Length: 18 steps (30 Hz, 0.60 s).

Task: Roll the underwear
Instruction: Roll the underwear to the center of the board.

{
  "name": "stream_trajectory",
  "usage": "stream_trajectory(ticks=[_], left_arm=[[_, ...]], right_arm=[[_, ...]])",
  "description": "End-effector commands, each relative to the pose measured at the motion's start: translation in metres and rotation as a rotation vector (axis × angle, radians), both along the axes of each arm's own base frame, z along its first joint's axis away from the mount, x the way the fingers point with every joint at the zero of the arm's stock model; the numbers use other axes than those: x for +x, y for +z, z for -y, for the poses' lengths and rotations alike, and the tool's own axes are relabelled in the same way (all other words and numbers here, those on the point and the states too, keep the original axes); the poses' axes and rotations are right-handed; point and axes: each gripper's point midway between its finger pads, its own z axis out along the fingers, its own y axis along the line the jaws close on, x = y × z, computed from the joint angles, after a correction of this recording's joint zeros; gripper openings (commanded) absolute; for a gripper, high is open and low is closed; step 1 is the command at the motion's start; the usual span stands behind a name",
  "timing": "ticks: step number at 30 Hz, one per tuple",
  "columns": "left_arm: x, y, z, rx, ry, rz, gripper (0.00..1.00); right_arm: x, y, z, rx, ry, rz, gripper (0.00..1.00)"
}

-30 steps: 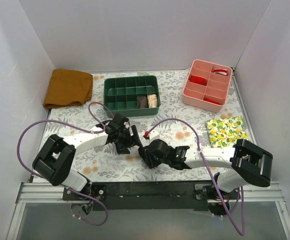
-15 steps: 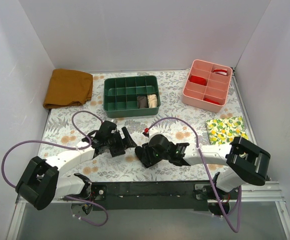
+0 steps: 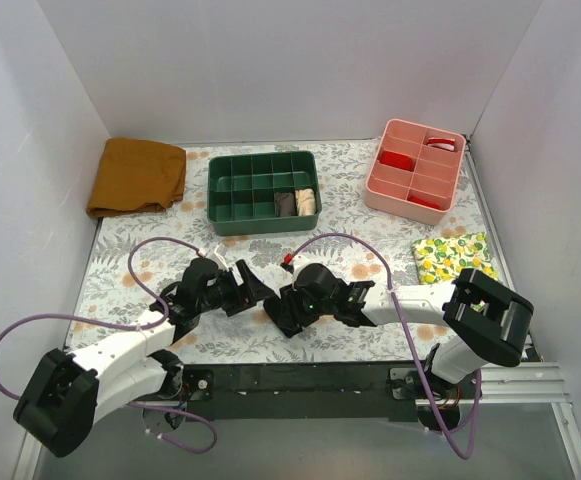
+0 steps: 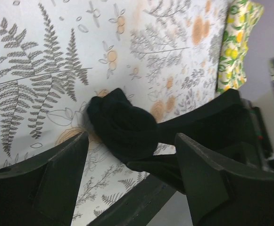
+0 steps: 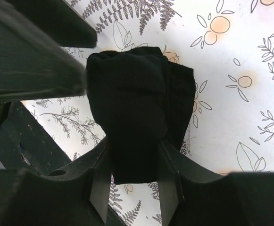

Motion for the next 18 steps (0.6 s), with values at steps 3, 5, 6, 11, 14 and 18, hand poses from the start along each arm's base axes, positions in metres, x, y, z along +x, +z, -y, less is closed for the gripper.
stream_trajectory(ticks=[3, 5, 6, 11, 14, 18], left_arm=[[0.005, 0.029, -0.008, -0.065, 0.072, 0.121, 0.68], [0.002, 0.028, -0.009, -0.075, 0.072, 0.115, 0.65], [-0.001, 0.025, -0.008, -0.079, 0.060, 0.101, 0.64], [-0.009, 0.004, -0.008, -0.048, 0.042, 0.031, 0.59], [-0.011, -0.005, -0.009, -0.028, 0.033, 0.015, 0.59], [-0.010, -0.014, -0.007, -0.022, 0.027, -0.006, 0.61]], right_arm=[[-0.050, -0.076, 0.087, -0.381, 0.028, -0.212, 0.04], [-0.050, -0.076, 0.086, -0.381, 0.031, -0.214, 0.04], [-0.049, -0.076, 0.086, -0.381, 0.034, -0.213, 0.04], [-0.048, -0.074, 0.084, -0.380, 0.037, -0.207, 0.03], [-0.048, -0.073, 0.084, -0.377, 0.037, -0.206, 0.03], [-0.048, -0.072, 0.084, -0.376, 0.040, -0.207, 0.03]])
